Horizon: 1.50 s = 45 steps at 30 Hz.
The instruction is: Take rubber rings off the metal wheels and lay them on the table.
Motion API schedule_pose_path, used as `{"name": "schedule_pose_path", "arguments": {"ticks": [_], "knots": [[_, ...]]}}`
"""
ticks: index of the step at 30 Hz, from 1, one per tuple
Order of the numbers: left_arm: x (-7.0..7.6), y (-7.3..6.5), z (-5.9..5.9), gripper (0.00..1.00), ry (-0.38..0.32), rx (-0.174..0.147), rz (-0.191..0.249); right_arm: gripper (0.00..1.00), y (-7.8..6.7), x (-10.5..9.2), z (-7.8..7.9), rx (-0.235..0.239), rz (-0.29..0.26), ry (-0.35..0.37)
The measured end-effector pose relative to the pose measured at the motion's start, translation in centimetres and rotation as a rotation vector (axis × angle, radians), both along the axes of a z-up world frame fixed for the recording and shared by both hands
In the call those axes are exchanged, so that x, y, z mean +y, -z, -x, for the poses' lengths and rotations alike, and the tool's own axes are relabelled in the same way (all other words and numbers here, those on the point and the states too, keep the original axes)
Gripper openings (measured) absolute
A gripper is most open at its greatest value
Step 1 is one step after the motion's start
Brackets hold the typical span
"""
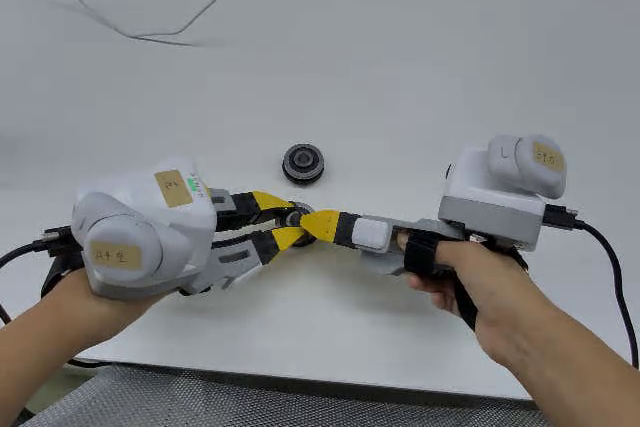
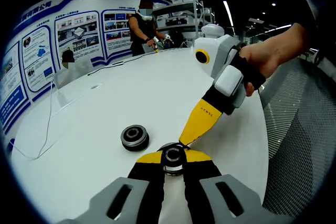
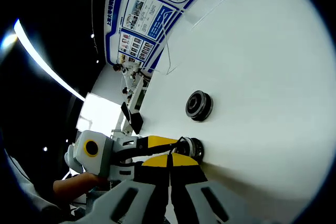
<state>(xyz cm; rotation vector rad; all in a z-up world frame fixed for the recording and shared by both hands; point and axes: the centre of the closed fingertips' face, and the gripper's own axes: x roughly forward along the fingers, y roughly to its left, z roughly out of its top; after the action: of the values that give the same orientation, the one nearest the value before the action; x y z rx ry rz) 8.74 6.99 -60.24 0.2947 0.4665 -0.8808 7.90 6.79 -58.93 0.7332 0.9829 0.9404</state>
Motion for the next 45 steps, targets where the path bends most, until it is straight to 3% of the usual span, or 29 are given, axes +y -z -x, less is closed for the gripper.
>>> {"name": "schedule_pose_path", "arguments": {"ticks": [14, 28, 38, 45], "knots": [[0.0, 0.1, -0.1, 0.13, 0.009, -0.001, -0.020, 0.00, 0.4, -0.1, -0.6, 0.009, 0.026, 0.046], [-0.1, -0.1, 0.1, 0.14, 0.010, 0.034, -0.057, 0.01, 0.7, -0.3, -0.9, 0.023, 0.041, 0.070], [0.6, -2.5, -0.2, 0.17, -0.043, 0.007, -0.014, 0.01, 0.3, 0.1, -0.9, 0.036, 0.017, 0.077], [1.4, -3.9, -0.7, 0.18, -0.093, -0.010, 0.023, 0.01, -0.7, 0.7, -1.1, 0.041, -0.032, 0.089]]}}
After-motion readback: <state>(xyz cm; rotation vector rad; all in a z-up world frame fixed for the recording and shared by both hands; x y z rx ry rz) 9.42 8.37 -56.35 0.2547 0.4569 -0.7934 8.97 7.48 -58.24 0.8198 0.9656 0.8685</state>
